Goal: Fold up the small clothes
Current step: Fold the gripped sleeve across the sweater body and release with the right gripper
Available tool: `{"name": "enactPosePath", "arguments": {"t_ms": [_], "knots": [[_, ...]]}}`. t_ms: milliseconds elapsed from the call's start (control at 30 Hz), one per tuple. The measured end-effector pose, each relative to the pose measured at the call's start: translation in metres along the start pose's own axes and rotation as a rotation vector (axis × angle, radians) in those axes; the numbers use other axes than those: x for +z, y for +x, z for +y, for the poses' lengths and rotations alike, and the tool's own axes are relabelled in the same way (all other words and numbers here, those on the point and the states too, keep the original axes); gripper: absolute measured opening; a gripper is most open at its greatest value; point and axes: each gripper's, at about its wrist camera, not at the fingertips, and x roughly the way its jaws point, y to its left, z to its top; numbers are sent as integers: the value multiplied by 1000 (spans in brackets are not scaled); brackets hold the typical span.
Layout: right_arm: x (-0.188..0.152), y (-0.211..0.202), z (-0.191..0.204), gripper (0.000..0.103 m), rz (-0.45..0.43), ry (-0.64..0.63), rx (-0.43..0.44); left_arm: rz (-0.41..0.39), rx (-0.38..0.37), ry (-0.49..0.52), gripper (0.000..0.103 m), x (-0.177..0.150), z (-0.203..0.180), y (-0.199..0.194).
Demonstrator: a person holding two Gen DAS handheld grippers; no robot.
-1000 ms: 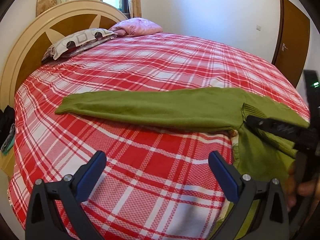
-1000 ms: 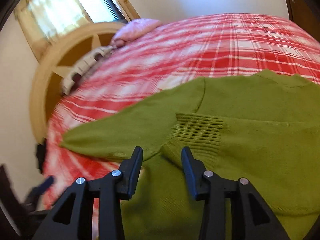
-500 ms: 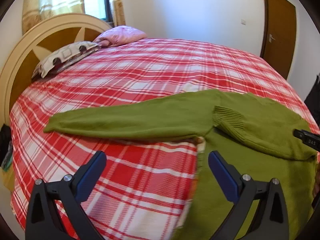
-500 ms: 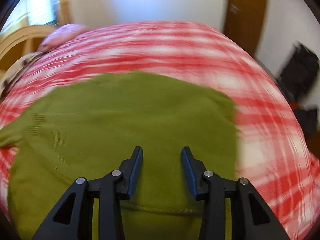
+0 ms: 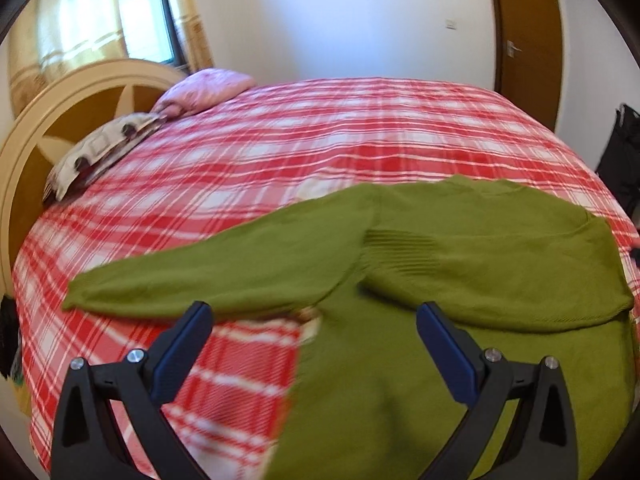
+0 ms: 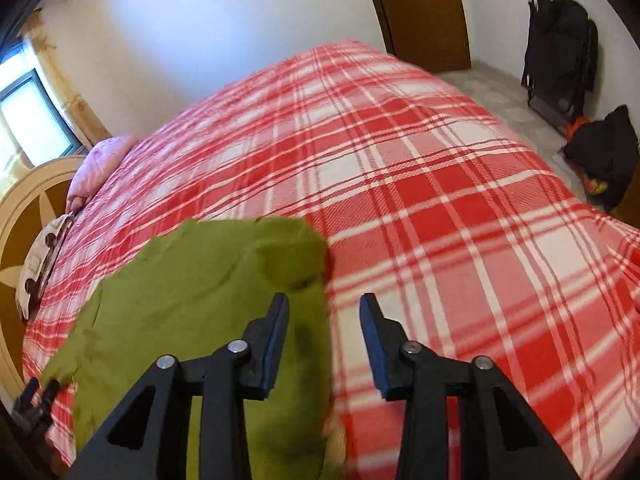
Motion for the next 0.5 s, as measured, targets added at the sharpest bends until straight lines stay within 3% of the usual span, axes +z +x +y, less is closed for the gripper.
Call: {"name": "enactPosePath", "arguments": {"t_ms": [33,133,300,400,500], "knots": [[4,10,-1,27,28,9,29,-2,-2,12,103,2,-7,2],[11,34,6,27,82,14,74,15,15,31,103,8,-28,17],[20,55,25,13,80,-96,36,94,13,5,103,12,-50,53],[29,57,33,11,59,-188,1,156,42,7,103,8,-59,78],[40,63,34,11,49,-239,-56,138,28,-33,103,6,-55,76]]}}
